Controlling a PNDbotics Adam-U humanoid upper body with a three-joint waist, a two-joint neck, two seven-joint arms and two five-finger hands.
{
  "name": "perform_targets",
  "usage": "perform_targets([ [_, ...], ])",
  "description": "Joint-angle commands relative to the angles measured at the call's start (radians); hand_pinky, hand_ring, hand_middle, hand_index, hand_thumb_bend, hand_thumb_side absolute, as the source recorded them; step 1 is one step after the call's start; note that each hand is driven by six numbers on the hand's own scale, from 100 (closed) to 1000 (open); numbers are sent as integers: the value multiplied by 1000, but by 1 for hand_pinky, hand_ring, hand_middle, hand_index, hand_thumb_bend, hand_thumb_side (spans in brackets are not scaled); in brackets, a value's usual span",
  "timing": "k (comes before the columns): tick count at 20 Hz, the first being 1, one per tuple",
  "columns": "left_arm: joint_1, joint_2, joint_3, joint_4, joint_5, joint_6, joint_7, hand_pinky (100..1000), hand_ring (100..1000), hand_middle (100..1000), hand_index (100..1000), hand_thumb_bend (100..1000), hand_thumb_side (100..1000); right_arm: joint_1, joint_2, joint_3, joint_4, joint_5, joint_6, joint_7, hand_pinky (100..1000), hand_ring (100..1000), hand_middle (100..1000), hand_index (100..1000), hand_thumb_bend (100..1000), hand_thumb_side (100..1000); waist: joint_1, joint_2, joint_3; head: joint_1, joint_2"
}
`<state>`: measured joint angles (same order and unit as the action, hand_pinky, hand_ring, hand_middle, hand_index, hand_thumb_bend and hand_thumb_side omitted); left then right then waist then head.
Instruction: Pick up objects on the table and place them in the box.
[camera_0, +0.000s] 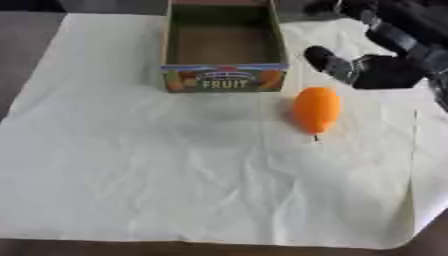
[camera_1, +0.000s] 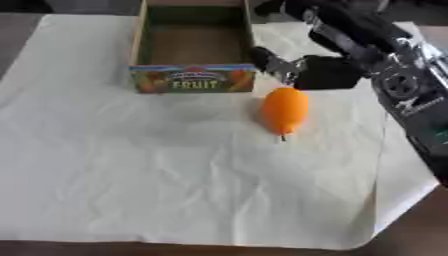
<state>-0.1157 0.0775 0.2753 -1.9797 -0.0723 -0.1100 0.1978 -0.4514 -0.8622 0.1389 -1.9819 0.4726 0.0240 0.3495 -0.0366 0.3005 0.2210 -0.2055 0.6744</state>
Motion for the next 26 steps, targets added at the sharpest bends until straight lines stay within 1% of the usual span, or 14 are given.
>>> perform_targets([
  [1,-8,7,-3,-20,-3,-2,-5,316,391,649,655,100,704,-17,-38,7,-18,6,4,47,928,1000,816,935,504,813,1,-13,2,-3,-11],
  [2,-8,7,-3,-20,-4,-2,-6,316,391,649,655,100,704,-17,-41,11,-18,6,3,64,928,1000,820,939,511,826,0,-13,2,-3,-11],
  [5,-9,7,-4,-20,-5,-3,-7,316,391,649,655,100,705,-13,-49,12,-18,10,7,112,931,1000,837,963,522,803,-1,-11,1,-3,-11],
  [9,-9,6,-5,-20,-6,-2,-8,316,392,650,655,100,705,-7,-55,7,-18,39,32,161,936,1000,837,989,534,786,-1,-10,1,-3,-12],
  [15,-9,5,-5,-20,-7,-2,-10,317,392,650,655,100,706,7,-52,3,-18,93,69,189,931,1000,838,1000,537,745,-1,-9,0,-4,-15],
  [16,-9,5,-5,-20,-7,-2,-10,317,392,650,654,100,706,11,-53,3,-18,102,72,193,931,1000,840,1000,532,710,-1,-8,0,-4,-16],
  [17,-9,5,-4,-20,-8,-2,-10,316,392,650,655,100,706,15,-54,3,-18,110,75,198,931,1000,841,1000,537,741,-1,-8,0,-4,-16],
  [21,-10,4,-4,-20,-9,-1,-10,317,392,651,654,100,706,38,-58,5,-18,151,91,221,934,1000,860,1000,554,733,-3,-6,0,-4,-17],
  [26,-11,4,-4,-20,-9,-1,-11,317,392,651,654,100,706,57,-56,7,-18,192,129,253,935,1000,876,1000,566,715,-3,-5,2,-5,-20],
])
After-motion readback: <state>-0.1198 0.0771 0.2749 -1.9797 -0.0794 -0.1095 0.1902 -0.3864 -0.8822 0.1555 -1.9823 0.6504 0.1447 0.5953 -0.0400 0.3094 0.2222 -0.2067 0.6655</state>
